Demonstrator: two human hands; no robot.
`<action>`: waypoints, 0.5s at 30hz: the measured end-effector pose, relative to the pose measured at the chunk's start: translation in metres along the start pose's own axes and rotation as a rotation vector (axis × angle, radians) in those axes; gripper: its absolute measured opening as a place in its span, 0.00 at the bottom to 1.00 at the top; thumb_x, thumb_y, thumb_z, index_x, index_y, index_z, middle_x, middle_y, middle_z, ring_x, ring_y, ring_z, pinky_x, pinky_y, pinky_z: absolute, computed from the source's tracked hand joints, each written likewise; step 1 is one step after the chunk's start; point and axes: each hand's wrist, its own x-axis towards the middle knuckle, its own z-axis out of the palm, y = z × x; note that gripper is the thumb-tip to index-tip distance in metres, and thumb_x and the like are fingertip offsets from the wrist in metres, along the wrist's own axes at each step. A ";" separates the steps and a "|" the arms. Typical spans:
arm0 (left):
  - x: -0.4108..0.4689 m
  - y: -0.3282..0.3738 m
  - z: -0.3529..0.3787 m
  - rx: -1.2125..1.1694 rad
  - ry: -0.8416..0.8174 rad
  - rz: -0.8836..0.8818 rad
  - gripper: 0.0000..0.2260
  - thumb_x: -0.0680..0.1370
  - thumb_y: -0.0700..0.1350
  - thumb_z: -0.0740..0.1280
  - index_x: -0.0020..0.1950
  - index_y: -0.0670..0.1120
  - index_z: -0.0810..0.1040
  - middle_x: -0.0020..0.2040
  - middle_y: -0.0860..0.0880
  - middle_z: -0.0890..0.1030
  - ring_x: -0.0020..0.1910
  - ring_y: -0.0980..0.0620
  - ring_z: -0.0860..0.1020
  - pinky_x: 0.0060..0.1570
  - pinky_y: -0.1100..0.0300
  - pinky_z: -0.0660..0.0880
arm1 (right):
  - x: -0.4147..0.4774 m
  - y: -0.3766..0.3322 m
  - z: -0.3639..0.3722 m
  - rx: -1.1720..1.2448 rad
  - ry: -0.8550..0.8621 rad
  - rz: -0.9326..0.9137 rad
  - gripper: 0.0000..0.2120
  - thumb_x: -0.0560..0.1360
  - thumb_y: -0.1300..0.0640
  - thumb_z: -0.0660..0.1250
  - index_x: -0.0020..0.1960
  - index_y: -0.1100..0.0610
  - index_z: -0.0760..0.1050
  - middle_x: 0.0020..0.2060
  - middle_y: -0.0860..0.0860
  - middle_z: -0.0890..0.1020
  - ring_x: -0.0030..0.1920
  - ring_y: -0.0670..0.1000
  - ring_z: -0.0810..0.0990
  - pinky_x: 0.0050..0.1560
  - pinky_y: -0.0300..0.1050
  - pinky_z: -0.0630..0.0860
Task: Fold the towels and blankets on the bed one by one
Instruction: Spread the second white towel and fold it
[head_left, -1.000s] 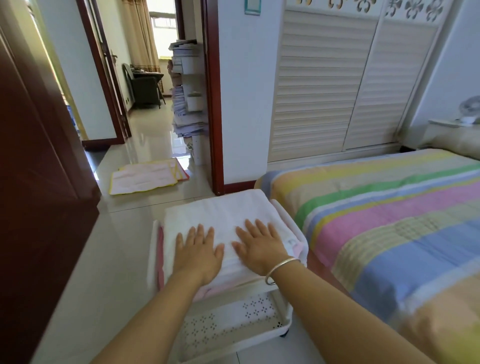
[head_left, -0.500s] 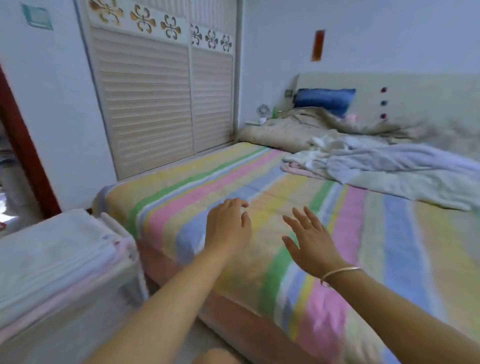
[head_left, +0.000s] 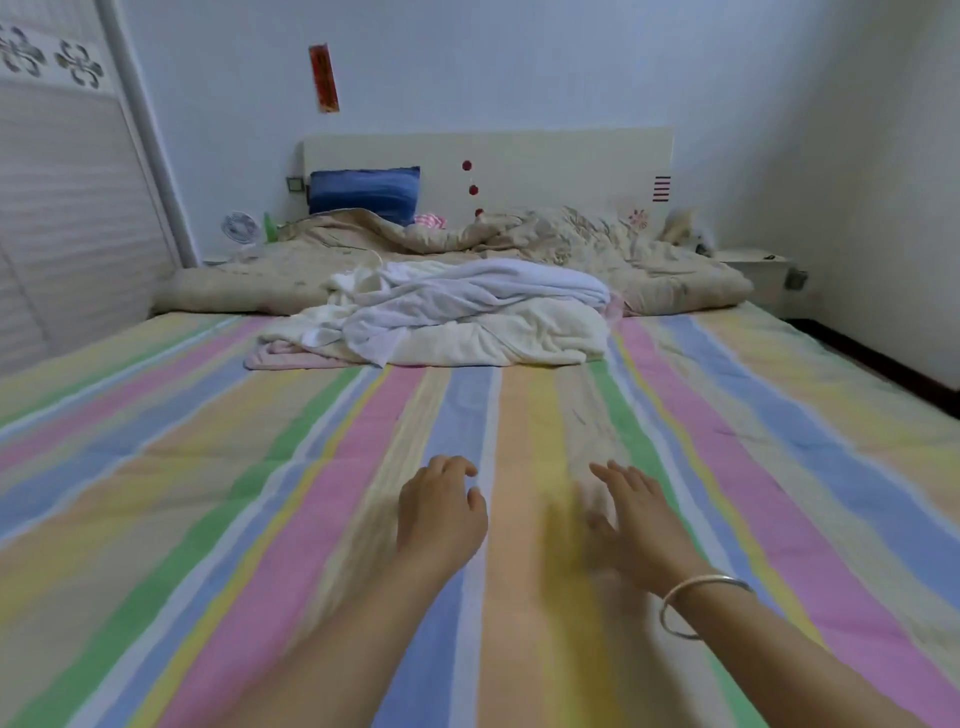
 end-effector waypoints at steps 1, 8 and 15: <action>0.016 -0.003 0.009 0.015 -0.012 -0.015 0.13 0.80 0.45 0.59 0.64 0.50 0.73 0.65 0.52 0.73 0.60 0.51 0.74 0.61 0.57 0.68 | 0.017 0.006 0.001 0.004 0.010 -0.004 0.27 0.81 0.50 0.58 0.78 0.50 0.53 0.77 0.50 0.55 0.77 0.53 0.51 0.74 0.46 0.51; 0.106 -0.047 0.036 0.055 0.023 -0.123 0.14 0.80 0.45 0.59 0.65 0.49 0.73 0.65 0.49 0.73 0.63 0.48 0.73 0.60 0.55 0.69 | 0.102 0.002 0.007 0.055 0.015 -0.026 0.28 0.80 0.53 0.60 0.77 0.52 0.55 0.75 0.49 0.60 0.75 0.51 0.55 0.72 0.45 0.56; 0.190 -0.110 0.051 0.143 0.075 -0.168 0.13 0.78 0.44 0.61 0.62 0.47 0.75 0.62 0.48 0.77 0.60 0.45 0.73 0.59 0.54 0.68 | 0.219 -0.038 0.007 -0.022 0.043 -0.127 0.31 0.78 0.53 0.62 0.77 0.53 0.53 0.73 0.50 0.63 0.73 0.52 0.59 0.69 0.47 0.63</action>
